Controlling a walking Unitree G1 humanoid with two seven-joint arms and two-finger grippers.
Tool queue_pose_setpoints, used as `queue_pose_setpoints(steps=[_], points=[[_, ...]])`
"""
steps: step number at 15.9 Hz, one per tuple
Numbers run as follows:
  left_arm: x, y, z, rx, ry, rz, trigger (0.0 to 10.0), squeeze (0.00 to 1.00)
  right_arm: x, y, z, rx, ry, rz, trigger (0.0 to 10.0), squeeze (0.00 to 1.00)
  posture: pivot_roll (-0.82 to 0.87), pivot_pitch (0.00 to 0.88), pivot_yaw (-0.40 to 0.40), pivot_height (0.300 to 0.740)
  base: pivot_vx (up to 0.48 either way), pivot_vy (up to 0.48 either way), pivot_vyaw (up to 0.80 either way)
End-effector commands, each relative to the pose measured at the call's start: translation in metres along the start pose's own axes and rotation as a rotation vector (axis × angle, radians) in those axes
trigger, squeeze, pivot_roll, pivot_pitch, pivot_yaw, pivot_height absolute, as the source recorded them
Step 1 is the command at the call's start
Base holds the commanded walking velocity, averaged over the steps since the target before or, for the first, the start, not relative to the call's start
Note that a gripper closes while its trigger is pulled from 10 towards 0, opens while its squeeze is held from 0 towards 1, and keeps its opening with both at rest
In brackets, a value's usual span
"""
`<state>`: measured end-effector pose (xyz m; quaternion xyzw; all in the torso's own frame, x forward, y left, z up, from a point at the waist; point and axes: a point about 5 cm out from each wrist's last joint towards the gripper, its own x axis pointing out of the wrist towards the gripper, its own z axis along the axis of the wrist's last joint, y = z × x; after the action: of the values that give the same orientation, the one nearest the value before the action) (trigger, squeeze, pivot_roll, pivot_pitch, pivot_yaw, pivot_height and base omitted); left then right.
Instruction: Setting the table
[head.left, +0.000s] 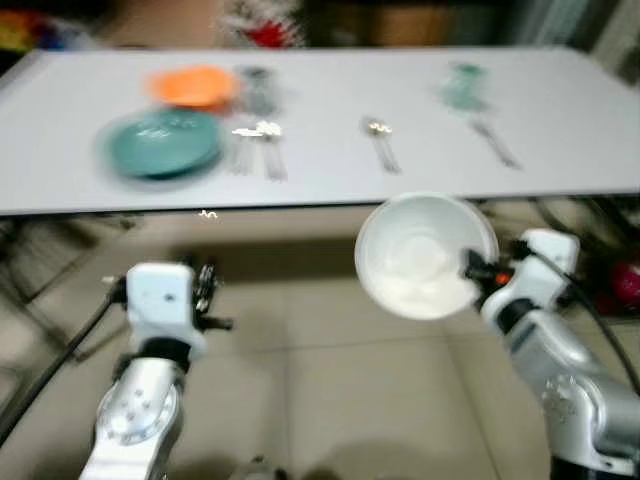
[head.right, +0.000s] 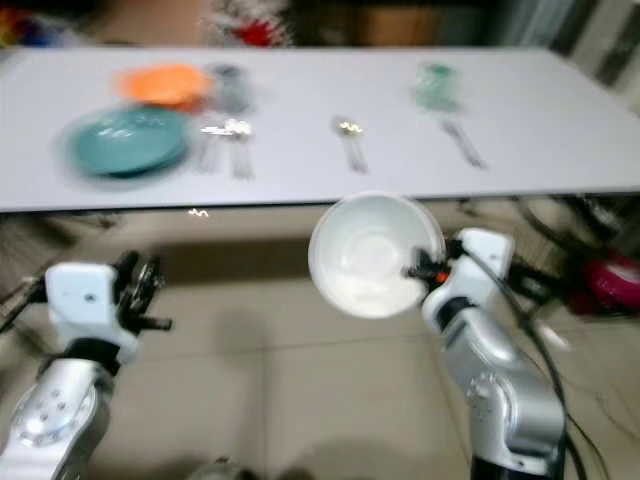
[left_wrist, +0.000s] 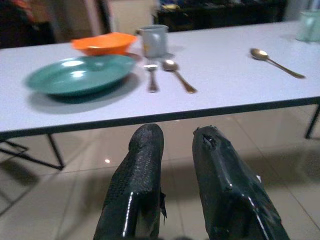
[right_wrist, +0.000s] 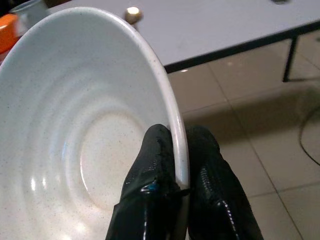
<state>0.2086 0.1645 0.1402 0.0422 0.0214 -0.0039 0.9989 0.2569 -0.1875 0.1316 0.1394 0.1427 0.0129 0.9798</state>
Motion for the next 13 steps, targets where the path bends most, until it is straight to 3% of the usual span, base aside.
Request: queue_pose_setpoints(steps=[1, 7, 13], points=[[0.001, -0.005, 0.004, -0.012, -0.021, -0.016, 10.0, 0.00, -0.003, -0.007, 0.010, -0.015, -0.050, -0.032, 10.0, 0.00, -0.06, 0.049, 0.020, 0.740, 0.345, 0.000, -0.78], [0.004, -0.007, 0.006, -0.015, -0.035, -0.028, 10.0, 0.00, -0.002, -0.005, 0.015, 0.016, -0.077, -0.016, 10.0, 0.00, -0.06, 0.049, 0.030, 0.740, 0.342, 0.000, -0.11], [0.010, -0.005, 0.013, -0.012, -0.060, -0.022, 10.0, 0.00, 0.007, 0.008, 0.038, 0.037, -0.169, 0.060, 10.0, 0.00, -0.07, 0.047, 0.027, 0.740, 0.358, 0.000, 0.00]])
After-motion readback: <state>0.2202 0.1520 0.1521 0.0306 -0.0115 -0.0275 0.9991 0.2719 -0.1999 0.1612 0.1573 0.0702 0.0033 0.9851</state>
